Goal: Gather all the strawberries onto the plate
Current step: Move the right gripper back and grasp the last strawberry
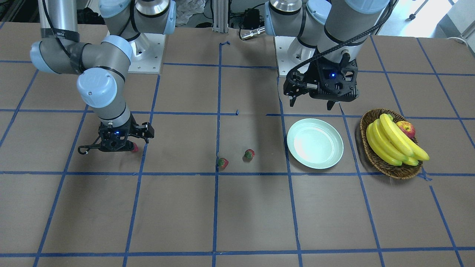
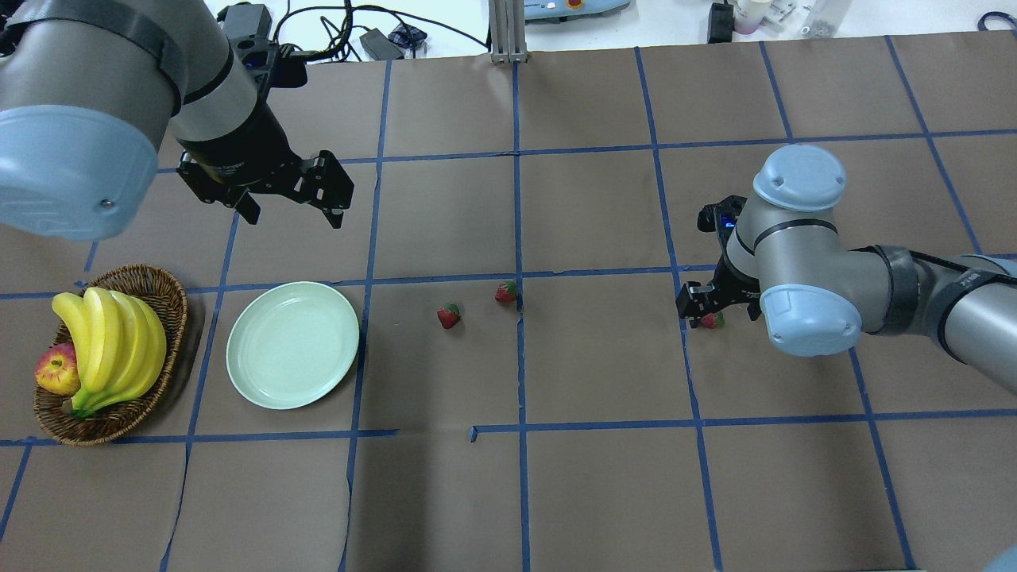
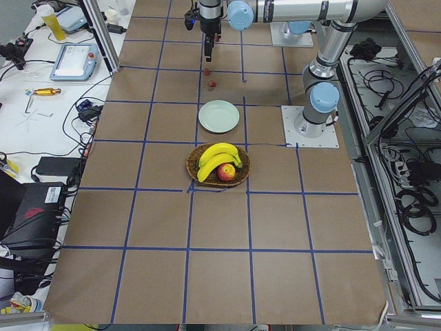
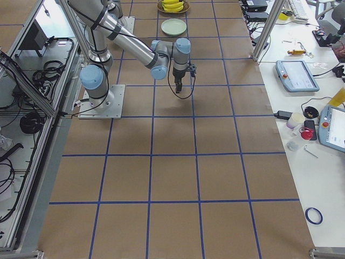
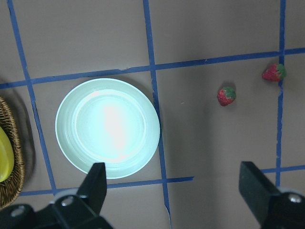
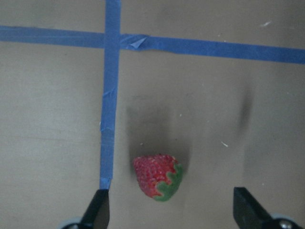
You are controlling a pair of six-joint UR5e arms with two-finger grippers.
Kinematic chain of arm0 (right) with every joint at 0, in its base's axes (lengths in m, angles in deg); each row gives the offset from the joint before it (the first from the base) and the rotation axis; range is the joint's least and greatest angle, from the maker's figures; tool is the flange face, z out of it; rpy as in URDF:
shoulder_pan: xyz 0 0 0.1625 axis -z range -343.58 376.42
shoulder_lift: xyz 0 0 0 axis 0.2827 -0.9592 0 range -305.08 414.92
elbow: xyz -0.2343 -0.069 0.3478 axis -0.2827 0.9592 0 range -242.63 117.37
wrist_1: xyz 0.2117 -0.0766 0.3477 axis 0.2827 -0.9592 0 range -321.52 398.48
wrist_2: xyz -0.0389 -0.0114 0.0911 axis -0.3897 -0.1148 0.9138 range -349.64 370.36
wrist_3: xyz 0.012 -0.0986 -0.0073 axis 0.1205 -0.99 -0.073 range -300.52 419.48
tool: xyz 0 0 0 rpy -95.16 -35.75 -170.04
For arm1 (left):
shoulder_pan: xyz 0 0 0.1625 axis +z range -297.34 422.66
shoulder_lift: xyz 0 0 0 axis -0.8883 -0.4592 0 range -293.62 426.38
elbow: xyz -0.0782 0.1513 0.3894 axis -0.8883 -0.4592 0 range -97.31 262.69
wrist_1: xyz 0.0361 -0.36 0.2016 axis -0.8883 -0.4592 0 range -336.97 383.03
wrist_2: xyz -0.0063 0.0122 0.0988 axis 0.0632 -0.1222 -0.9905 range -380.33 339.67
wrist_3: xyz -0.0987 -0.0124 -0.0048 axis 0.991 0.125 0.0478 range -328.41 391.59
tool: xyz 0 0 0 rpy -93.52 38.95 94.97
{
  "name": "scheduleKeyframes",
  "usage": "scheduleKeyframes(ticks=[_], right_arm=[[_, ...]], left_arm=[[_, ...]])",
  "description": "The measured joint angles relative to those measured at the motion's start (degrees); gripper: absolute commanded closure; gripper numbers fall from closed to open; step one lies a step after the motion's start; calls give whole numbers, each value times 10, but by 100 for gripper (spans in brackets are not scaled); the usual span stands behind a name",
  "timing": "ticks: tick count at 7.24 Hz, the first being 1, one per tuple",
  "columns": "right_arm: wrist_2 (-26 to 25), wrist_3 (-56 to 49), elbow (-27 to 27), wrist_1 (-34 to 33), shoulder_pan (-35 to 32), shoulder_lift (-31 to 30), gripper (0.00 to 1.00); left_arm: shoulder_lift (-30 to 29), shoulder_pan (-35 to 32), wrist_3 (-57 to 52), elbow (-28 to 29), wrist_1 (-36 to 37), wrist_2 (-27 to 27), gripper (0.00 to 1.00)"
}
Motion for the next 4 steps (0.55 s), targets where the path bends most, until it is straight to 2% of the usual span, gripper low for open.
scheduleKeyframes(ticks=[1,2,3,4], right_arm=[[5,-1,-2,-14,1,7,28],[9,-2,-5,-28,2,16,68],[11,-3,-6,-37,2,21,96],[11,-2,-5,-42,2,22,100]], left_arm=[[0,0,0,0,0,0,0],[0,0,0,0,0,0,0],[0,0,1,0,0,1,0],[0,0,1,0,0,2,0]])
